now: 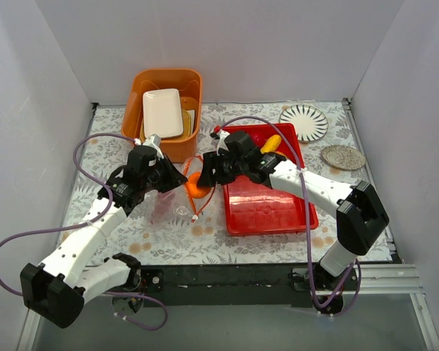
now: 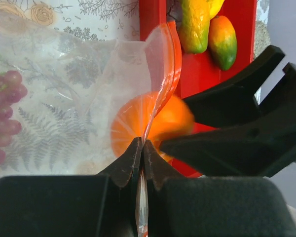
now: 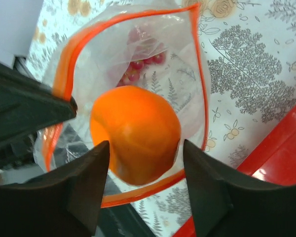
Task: Place the food in the zip-top bag and seal the zipper
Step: Place the fake fruit in the zipper food storage bag.
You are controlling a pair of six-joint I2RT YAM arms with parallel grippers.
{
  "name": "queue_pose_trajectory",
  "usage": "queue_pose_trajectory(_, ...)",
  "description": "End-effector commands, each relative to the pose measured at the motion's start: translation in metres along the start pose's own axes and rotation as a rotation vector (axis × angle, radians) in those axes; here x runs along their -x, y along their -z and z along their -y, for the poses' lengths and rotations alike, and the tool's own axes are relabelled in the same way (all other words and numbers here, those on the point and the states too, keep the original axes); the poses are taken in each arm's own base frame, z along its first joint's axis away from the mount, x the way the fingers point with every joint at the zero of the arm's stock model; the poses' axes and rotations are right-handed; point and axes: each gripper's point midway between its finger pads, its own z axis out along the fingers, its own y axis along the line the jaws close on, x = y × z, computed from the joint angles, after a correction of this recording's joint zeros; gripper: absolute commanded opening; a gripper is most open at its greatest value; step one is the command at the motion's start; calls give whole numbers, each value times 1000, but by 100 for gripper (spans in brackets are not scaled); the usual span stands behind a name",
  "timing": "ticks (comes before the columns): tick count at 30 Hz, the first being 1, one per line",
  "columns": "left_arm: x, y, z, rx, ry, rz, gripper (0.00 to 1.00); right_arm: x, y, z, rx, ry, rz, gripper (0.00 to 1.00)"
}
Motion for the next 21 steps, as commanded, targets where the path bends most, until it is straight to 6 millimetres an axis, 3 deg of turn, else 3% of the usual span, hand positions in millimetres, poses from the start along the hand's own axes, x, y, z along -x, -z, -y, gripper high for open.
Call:
queue_pose_trajectory(1, 24, 19, 14, -31, -4, 97, 0, 13, 10, -19, 38, 86, 44, 78)
queue_pose_trajectory(3, 23, 20, 13, -28, -2, 98, 0, 18, 19, -23, 51, 98, 83, 98)
queue_pose_trajectory(6, 23, 20, 10, -14, -3, 99, 0, 26, 32, -23, 26, 103, 138, 98)
queue_pose_trajectory(10, 23, 21, 9, -10, -2, 104, 0, 35, 53, -2, -109, 75, 234, 98)
queue_pose_trajectory(12, 23, 21, 8, -5, -2, 105, 0, 29, 63, 17, -196, 23, 251, 98)
queue_pose_trajectory(14, 23, 21, 8, -3, -6, 103, 0, 33, 78, 58, -395, -67, 307, 98)
queue_pose_trajectory(15, 23, 21, 8, 0, -4, 100, 0, 24, 88, 82, -518, -125, 296, 98)
queue_pose_trajectory(17, 22, 21, 6, 4, -2, 99, 0, 22, 103, 108, -645, -181, 300, 98)
queue_pose_trajectory(21, 20, 21, 5, 5, -1, 97, 0, 23, 115, 135, -710, -115, 270, 98)
